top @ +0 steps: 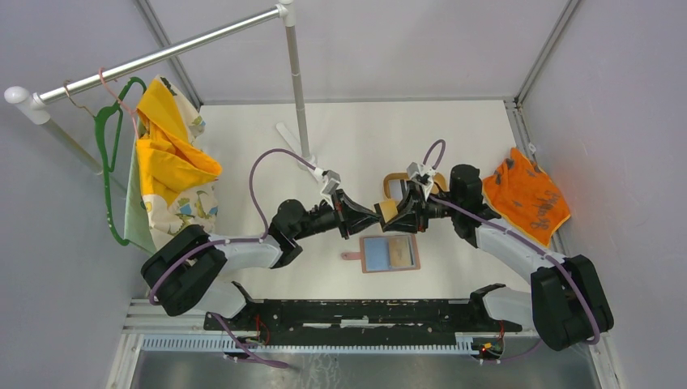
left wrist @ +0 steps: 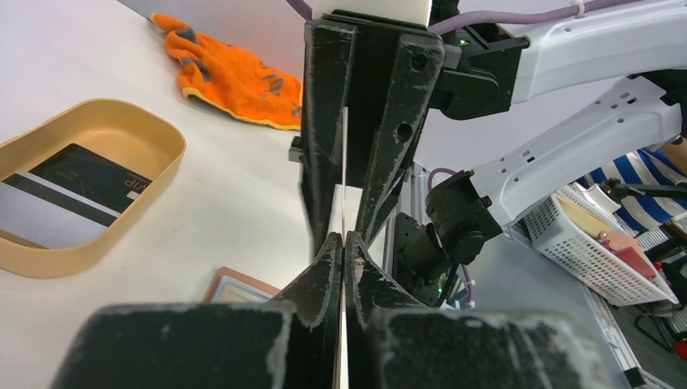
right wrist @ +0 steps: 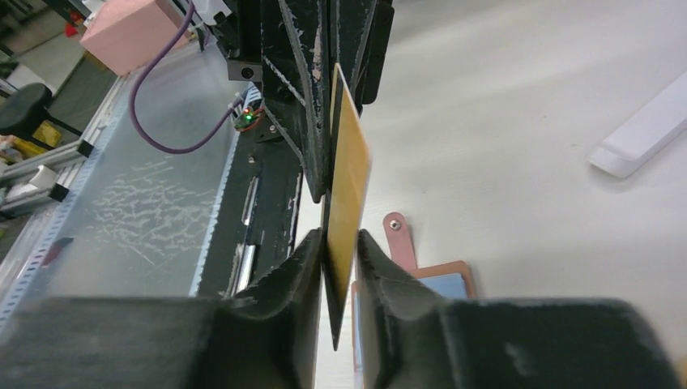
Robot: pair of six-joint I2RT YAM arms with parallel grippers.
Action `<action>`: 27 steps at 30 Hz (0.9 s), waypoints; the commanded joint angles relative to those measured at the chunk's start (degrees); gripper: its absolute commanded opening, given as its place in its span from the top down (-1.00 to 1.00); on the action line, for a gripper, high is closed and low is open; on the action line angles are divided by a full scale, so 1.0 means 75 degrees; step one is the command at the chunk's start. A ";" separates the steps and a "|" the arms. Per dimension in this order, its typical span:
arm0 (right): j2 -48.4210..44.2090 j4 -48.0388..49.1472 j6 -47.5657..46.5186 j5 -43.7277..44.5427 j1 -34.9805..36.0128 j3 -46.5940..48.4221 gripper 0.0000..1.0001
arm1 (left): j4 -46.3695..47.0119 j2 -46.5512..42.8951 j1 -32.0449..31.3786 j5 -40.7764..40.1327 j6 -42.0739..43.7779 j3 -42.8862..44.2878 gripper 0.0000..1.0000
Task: Put the credit cards into the card holder
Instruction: Pick up the credit card from the storage box, then insert the credit card into the card holder.
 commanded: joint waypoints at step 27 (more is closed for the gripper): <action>-0.1177 -0.7149 -1.2424 0.3626 0.0144 -0.0457 0.02 | -0.2664 0.0648 0.0133 0.0397 -0.2596 -0.0441 0.97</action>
